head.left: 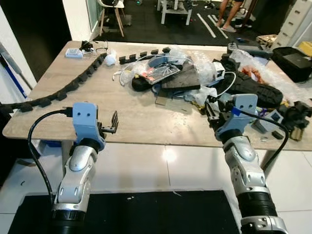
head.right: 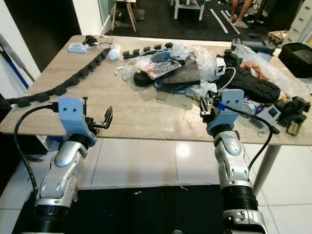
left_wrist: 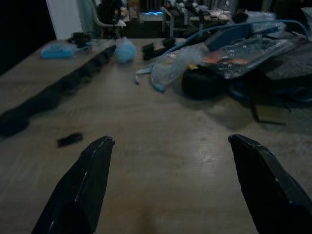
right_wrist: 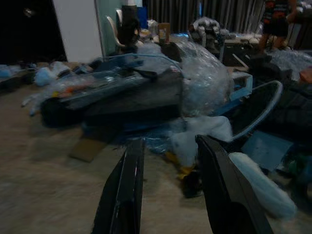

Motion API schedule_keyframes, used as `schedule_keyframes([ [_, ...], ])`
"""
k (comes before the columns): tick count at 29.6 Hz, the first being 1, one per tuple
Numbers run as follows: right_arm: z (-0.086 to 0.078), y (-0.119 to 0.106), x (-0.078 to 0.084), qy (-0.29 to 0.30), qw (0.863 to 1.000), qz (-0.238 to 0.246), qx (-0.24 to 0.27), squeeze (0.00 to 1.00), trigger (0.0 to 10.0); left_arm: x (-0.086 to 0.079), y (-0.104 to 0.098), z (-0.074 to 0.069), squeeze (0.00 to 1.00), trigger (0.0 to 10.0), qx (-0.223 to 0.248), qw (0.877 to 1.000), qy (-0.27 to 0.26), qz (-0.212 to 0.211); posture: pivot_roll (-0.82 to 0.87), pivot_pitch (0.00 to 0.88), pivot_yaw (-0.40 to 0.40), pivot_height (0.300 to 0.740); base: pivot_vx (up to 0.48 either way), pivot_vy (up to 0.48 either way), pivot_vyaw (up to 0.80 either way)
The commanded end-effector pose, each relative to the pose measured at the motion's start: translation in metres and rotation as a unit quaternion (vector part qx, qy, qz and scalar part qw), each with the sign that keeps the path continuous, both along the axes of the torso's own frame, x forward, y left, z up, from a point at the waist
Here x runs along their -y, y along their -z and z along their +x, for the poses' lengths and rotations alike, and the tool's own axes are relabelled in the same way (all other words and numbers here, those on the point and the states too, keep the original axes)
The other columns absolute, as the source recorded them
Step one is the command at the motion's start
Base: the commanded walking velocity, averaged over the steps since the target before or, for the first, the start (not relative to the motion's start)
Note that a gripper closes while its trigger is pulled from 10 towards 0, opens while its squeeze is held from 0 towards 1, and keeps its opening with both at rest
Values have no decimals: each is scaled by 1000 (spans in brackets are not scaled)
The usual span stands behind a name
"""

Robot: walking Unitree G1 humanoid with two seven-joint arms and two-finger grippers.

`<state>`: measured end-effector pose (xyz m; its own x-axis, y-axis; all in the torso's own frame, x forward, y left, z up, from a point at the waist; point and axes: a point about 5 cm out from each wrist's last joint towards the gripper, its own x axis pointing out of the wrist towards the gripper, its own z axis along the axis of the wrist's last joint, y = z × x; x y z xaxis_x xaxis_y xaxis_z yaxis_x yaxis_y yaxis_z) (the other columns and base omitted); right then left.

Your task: Picking trash to rubbish bin

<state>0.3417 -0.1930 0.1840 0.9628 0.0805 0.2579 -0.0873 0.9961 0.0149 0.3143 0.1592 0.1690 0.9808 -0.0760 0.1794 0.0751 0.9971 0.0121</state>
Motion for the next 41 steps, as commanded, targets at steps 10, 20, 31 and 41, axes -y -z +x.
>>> schedule_keyframes([
  [10,-2,4,3,4,1000,-3,-10,0,10000,1,5,-2,0,10000,-14,1000,3,4,-11,104,-32,740,346,0,0],
  [20,-2,5,-1,-9,1000,-18,-14,0,10000,2,6,-2,0,10000,-15,1000,4,4,-10,105,-32,740,346,0,0],
  [31,-3,7,-5,-18,1000,-19,-15,0,10000,2,7,-2,0,10000,-17,1000,6,5,-10,105,-32,740,347,0,39],
  [41,-5,8,-15,-52,998,-41,-16,0,10000,2,6,-2,0,10000,-17,1000,5,5,-11,112,-33,740,344,0,171],
])
